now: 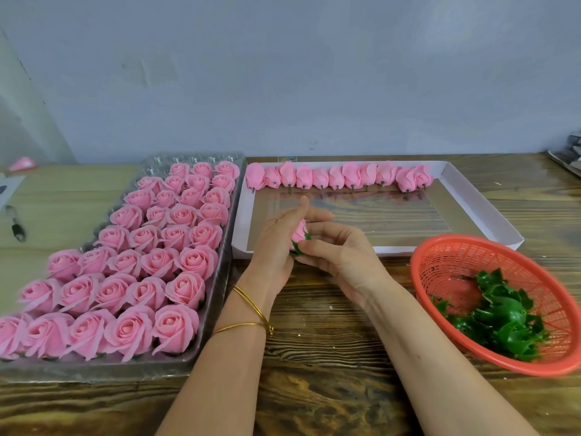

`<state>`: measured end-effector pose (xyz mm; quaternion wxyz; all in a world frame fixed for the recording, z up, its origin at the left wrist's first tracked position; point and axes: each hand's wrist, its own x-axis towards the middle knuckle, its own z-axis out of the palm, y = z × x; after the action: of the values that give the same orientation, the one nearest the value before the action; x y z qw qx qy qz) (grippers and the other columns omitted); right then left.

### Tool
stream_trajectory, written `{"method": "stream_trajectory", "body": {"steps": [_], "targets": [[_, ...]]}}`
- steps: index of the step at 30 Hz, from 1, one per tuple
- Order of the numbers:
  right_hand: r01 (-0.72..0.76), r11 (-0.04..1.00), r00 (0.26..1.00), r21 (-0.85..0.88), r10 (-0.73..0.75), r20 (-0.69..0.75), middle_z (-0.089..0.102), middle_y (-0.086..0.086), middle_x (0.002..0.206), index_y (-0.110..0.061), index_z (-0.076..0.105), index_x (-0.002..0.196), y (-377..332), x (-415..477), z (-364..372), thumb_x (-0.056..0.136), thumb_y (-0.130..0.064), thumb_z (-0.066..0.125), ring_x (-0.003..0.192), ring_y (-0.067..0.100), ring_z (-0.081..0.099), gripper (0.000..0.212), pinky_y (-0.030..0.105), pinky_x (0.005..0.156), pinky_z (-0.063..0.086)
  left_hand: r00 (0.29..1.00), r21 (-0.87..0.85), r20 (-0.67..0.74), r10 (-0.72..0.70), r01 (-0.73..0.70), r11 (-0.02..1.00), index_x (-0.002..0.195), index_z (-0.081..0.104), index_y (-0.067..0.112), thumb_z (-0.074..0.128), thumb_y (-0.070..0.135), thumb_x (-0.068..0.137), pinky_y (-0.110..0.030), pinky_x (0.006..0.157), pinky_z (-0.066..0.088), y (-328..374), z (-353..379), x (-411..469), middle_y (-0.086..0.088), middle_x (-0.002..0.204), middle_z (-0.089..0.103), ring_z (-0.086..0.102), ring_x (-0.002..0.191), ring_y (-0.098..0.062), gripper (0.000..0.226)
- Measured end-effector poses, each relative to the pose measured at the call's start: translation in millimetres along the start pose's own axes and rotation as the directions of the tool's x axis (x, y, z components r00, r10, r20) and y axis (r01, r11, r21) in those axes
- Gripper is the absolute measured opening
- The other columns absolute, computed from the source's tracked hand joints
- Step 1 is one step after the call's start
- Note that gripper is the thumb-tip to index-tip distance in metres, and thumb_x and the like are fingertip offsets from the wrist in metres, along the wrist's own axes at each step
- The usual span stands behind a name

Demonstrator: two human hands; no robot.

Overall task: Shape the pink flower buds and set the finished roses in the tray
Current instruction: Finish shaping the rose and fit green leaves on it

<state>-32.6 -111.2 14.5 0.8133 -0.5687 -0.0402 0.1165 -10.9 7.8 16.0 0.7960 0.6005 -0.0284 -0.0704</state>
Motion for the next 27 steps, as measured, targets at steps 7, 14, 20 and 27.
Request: {"method": "stream_trajectory", "body": {"steps": [7,14,20,27], "targets": [[0.108,0.985,0.989,-0.135,-0.12,-0.089,0.071,0.024,0.094,0.001,0.072,0.098,3,2,1,0.082,0.004,0.07,0.092,0.028,0.067,0.017,0.045,0.097,0.053,0.996,-0.082,-0.058,0.064,-0.069,0.994,0.1,0.071,0.018,0.077,0.04,0.068,-0.036,0.076,0.055,-1,2,1,-0.008,0.099,0.066,0.064,0.089,-0.019,0.039],[0.206,0.959,0.94,-0.196,-0.25,-0.232,0.075,0.01,0.093,-0.005,0.07,0.105,7,6,-4,0.082,-0.003,0.075,0.093,0.024,0.071,0.024,0.042,0.092,0.056,0.992,-0.034,0.08,0.093,-0.09,0.995,0.093,0.07,0.018,0.077,0.018,0.07,-0.03,0.078,0.056,-5,6,-1,0.0,0.083,0.07,0.067,0.086,-0.017,0.025],[0.225,0.952,0.948,-0.207,-0.263,-0.181,0.075,-0.008,0.084,-0.012,0.047,0.107,10,7,-3,0.079,0.005,0.075,0.086,0.008,0.071,0.044,0.024,0.079,0.057,0.988,0.01,0.094,0.119,-0.121,0.993,0.086,0.065,0.013,0.075,0.013,0.071,-0.03,0.077,0.054,-5,7,-5,-0.001,0.077,0.07,0.067,0.079,-0.016,0.018],[0.192,0.957,0.975,-0.217,-0.211,-0.068,0.076,0.002,0.1,-0.015,0.041,0.117,11,4,-6,0.079,0.008,0.071,0.096,0.015,0.071,0.053,0.027,0.083,0.055,0.992,0.028,0.029,0.12,-0.121,0.992,0.06,0.07,0.024,0.074,0.009,0.079,-0.037,0.079,0.053,-5,7,-2,-0.001,0.071,0.068,0.065,0.076,-0.019,0.024]]}}
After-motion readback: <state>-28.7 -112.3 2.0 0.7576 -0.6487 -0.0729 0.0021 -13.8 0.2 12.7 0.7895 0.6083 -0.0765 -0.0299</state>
